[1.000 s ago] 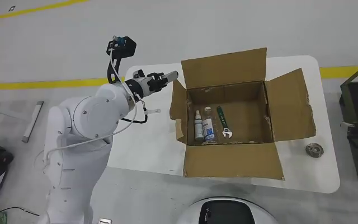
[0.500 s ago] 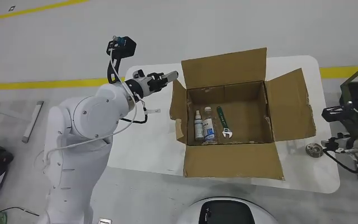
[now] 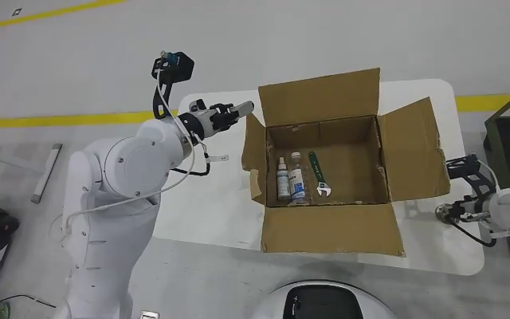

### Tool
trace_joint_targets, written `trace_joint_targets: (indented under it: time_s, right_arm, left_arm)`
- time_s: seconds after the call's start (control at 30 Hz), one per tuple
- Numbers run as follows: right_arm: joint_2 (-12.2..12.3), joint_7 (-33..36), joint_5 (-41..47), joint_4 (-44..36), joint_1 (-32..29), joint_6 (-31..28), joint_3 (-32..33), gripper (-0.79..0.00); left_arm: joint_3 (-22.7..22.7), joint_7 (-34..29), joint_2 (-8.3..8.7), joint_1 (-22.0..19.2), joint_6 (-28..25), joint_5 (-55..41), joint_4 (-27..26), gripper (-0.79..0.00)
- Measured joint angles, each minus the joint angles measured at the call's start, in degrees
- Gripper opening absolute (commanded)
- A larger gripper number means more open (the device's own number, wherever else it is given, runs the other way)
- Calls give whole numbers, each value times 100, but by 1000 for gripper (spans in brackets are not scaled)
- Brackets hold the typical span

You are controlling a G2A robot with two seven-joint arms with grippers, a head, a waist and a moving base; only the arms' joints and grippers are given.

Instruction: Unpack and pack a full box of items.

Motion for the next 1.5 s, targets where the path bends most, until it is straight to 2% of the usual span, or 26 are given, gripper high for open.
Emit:
trace_joint_targets:
  time_s: [1.1,1.43,1.5]
  right_arm:
    - [44,-301,112,415,33,81,-258,-511]
    - [46,-345,110,501,77,94,-356,-576]
    - [46,-353,113,522,88,107,-371,-610]
  left_arm:
    - [0,0,0,0,0,0,0,0]
    - [0,0,0,0,0,0,0,0]
    - [0,0,0,0,0,0,0,0]
